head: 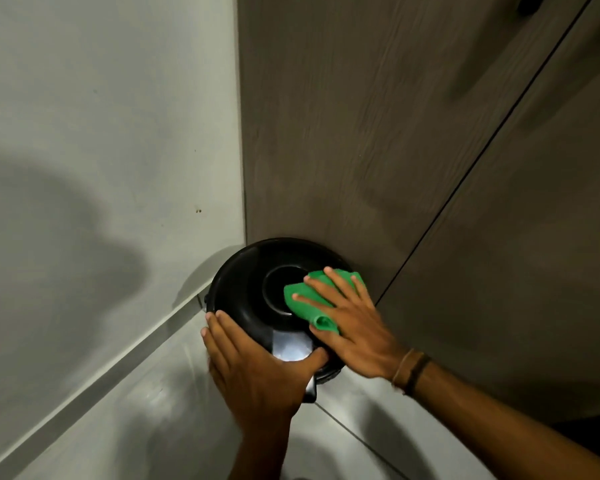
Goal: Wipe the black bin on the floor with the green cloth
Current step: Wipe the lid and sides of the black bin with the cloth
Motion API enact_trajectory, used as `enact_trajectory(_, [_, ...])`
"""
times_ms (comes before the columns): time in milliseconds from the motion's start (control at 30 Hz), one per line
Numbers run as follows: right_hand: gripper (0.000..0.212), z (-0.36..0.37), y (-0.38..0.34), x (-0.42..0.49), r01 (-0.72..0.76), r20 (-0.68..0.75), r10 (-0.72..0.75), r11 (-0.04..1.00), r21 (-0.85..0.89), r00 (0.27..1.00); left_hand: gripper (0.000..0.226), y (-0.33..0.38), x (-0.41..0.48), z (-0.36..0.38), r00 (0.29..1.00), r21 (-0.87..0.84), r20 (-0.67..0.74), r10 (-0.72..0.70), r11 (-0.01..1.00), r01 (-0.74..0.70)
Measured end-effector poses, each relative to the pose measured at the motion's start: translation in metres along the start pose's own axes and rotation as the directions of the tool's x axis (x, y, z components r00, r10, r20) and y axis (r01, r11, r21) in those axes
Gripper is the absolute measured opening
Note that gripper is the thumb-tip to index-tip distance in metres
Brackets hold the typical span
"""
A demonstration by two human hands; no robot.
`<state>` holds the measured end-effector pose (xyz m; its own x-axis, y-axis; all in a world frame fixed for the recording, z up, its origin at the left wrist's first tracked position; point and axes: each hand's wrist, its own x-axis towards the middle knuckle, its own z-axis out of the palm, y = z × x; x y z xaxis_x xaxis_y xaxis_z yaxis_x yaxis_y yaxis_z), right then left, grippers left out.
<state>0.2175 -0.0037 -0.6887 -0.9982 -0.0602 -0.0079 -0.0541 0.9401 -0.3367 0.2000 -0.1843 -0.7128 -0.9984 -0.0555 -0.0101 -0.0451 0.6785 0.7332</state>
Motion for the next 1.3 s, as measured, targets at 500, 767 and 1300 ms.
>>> enact_trajectory(500, [0.055, 0.020, 0.006, -0.061, 0.091, -0.063, -0.082, 0.984, 0.156, 0.995, 0.176, -0.008, 0.002, -0.004, 0.996, 0.023, 0.059, 0.067, 0.997, -0.068])
enact_trajectory(767, [0.055, -0.009, 0.010, 0.076, -0.069, -0.009, 0.068, 0.993, -0.096, 0.998, 0.186, -0.012, 0.005, 0.000, 0.995, 0.048, 0.078, 0.063, 0.997, -0.066])
enact_trajectory(1300, [0.065, 0.005, -0.044, 0.087, 0.036, 0.062, -0.024, 0.981, -0.189, 0.998, 0.187, -0.001, 0.000, -0.006, 0.999, 0.023, 0.047, 0.019, 1.000, -0.020])
